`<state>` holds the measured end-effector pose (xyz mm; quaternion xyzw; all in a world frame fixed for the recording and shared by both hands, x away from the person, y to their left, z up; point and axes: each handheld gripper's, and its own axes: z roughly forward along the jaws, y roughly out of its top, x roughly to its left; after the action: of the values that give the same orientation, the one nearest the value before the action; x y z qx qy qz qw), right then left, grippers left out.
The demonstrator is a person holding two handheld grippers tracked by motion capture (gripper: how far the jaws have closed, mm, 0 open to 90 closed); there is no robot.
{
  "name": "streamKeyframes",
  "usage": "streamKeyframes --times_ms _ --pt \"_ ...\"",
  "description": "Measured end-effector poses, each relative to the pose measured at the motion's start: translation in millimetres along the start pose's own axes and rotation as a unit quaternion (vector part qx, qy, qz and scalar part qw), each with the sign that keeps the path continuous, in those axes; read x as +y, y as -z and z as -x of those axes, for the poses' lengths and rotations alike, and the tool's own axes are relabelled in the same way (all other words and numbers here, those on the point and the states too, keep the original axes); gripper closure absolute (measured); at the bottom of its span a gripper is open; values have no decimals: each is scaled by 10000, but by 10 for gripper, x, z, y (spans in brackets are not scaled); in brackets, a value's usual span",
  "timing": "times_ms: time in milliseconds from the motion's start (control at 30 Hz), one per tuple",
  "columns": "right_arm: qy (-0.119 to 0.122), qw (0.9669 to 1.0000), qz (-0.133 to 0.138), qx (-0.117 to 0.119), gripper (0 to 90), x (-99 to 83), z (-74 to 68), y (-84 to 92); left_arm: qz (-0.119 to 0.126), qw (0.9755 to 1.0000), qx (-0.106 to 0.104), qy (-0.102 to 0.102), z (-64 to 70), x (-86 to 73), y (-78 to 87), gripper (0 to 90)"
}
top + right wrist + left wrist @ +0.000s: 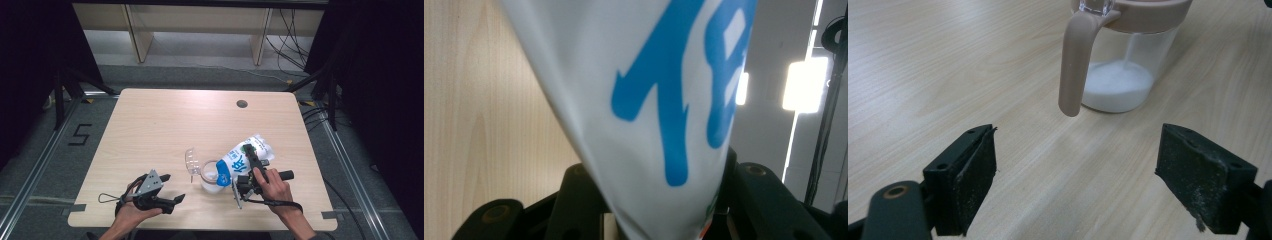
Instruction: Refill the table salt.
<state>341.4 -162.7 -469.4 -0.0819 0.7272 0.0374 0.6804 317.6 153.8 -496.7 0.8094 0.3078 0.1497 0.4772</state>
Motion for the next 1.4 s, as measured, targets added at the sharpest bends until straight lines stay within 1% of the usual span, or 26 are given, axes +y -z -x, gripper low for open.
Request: streamKeyframes --times_ms 100,633,733,833,867,967,1000,1033,1067,1100,1133,1167,1200,1300,1333,1400 --pt "39 10000 -3 -7 634 2 0 1 2 10000 0 1 0 0 0 159" --pt "26 10000 4 7 641 4 1 3 -5 10000 2 -3 0 0 1 158" --pt "29 10000 62 -41 642 3 -2 -3 1 10000 -1 1 1 0 0 159" --pt "29 10000 64 -47 643 4 -2 -2 3 10000 -2 4 2 0 0 159" --pt "321 9993 161 -103 643 11 39 -10 -1 10000 -2 0 1 0 0 159" --pt "272 9995 139 -114 645 13 26 -8 -1 10000 -1 -1 1 0 1 159" --pt "46 10000 -2 -17 647 12 3 10 -1 10000 -1 2 1 0 0 159" --pt "58 10000 27 -36 648 11 3 6 -7 10000 3 -4 0 0 1 158" --pt "161 9999 39 -47 648 14 16 5 0 10000 -2 3 2 0 0 159" --pt "161 9999 39 -47 648 14 16 5 0 10000 -2 3 2 0 0 159" --pt "316 9993 153 -105 649 13 38 -8 -19 10000 12 -16 -2 0 2 159" --pt "316 9993 153 -105 649 13 38 -8 -19 10000 12 -16 -2 0 2 159" --pt "219 9997 116 -88 650 11 25 -5 -23 10000 10 -14 -2 0 0 159" --pt "272 9995 141 -99 650 11 33 -7 -21 10000 11 -11 -2 0 0 159" --pt "70 10000 -16 -12 651 12 9 12 -6 10000 -3 13 1 -1 -2 159" --pt "72 10000 18 -35 652 11 8 8 -10 10000 -4 10 2 -1 -2 159"
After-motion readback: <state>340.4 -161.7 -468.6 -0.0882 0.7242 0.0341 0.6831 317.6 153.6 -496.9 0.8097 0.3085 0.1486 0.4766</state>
